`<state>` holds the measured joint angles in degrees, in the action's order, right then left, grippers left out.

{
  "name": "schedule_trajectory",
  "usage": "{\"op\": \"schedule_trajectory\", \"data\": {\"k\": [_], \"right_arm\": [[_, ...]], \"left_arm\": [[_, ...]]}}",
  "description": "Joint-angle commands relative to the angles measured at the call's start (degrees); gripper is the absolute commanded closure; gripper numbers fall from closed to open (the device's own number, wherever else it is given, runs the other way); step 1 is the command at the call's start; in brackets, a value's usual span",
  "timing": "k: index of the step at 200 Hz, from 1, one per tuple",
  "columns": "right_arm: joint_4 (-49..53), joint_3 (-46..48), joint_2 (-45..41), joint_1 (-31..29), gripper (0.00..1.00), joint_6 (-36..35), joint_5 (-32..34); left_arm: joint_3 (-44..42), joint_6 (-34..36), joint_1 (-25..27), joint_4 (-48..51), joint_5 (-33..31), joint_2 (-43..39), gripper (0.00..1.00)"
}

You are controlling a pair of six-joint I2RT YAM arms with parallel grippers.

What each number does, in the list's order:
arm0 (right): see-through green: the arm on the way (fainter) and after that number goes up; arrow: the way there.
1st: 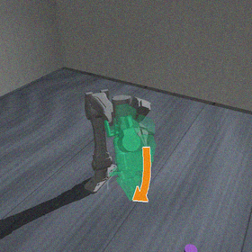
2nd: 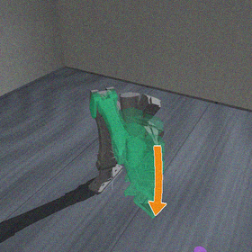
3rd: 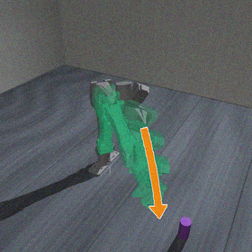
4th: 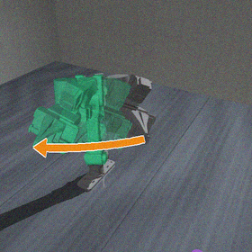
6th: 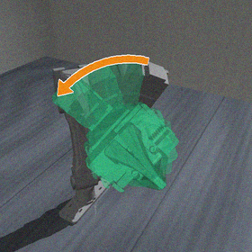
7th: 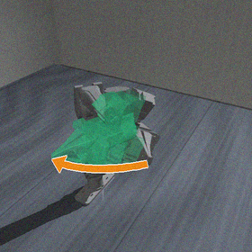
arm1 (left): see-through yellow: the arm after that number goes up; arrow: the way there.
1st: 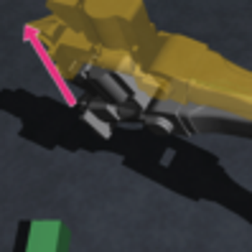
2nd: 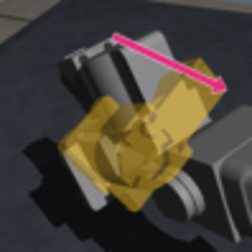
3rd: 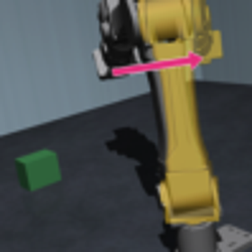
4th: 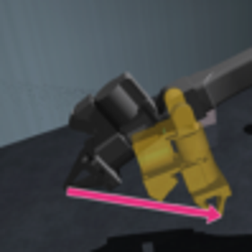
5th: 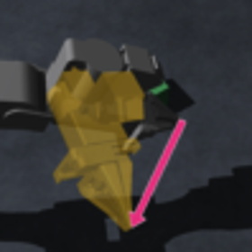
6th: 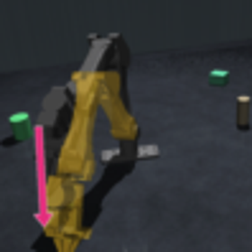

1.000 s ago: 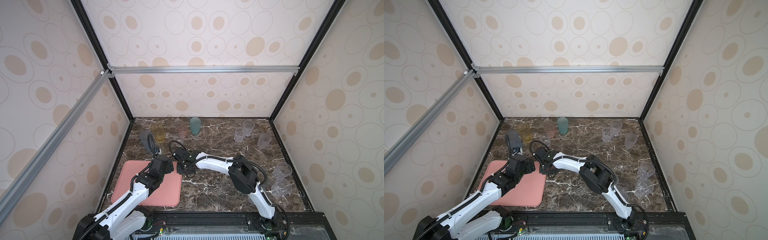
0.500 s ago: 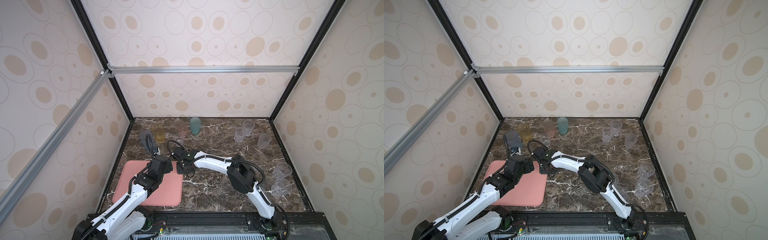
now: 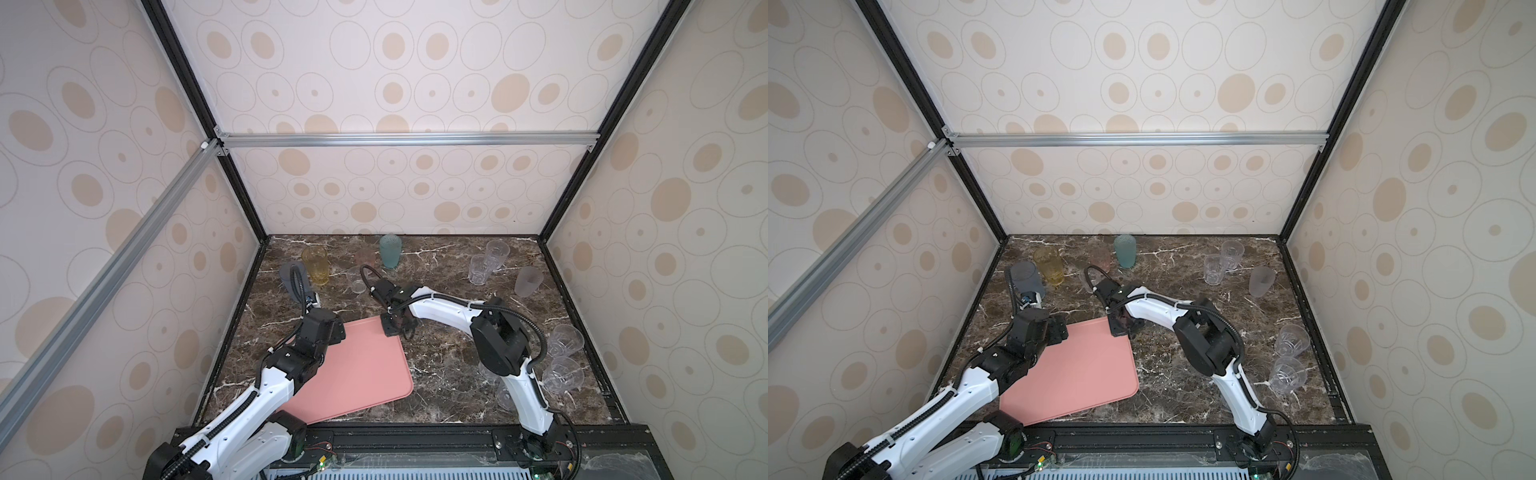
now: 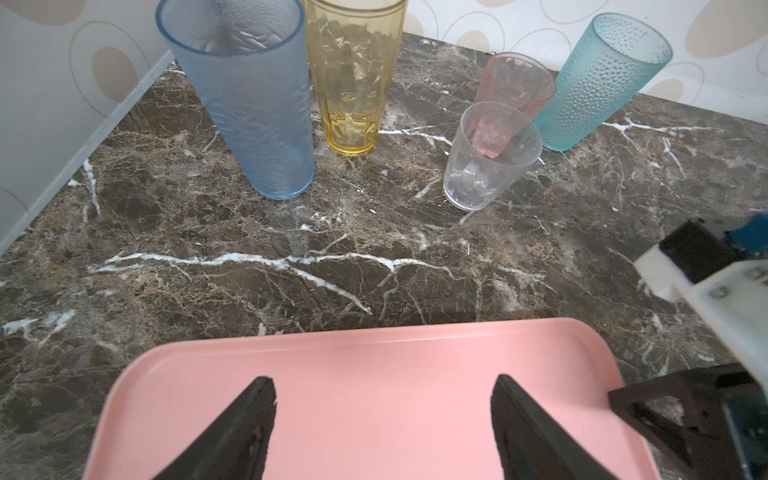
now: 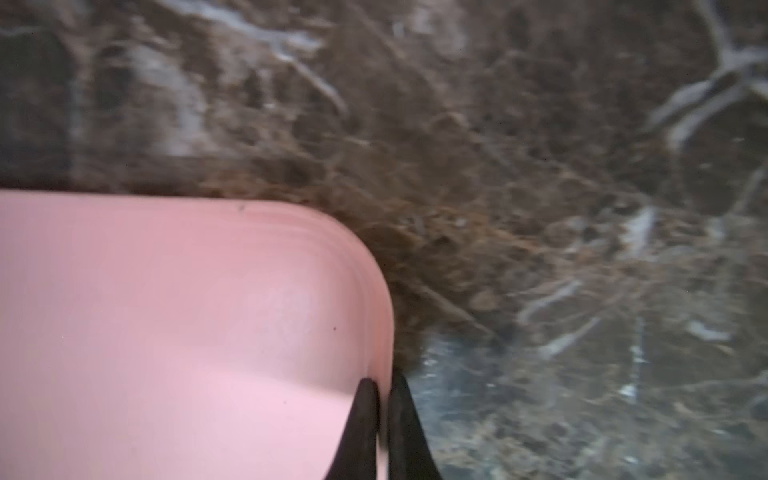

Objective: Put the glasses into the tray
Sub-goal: 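Slide the pink tray with both grippers toward the table centre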

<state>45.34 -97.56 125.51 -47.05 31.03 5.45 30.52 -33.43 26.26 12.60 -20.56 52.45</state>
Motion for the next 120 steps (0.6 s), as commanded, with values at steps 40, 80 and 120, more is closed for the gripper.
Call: {"op": "schedule_trajectory", "data": {"k": [40,80,120], "right_arm": [[3.26,6.09,-3.97,10.33,0.93,-6.67,2.21],[1.27,10.9,-7.29,16.47,0.93,-6.8,1.19],[1.66,12.32,-8.08,20.04,0.93,-10.01,2.29]], "left_arm": [[2.99,-2.07,0.21,-1.01,1.57,1.71,0.2],[2.87,-2.08,0.28,-1.6,1.38,2.46,0.2],[3.22,-2.0,0.2,-2.01,0.95,4.0,0.2]]}}
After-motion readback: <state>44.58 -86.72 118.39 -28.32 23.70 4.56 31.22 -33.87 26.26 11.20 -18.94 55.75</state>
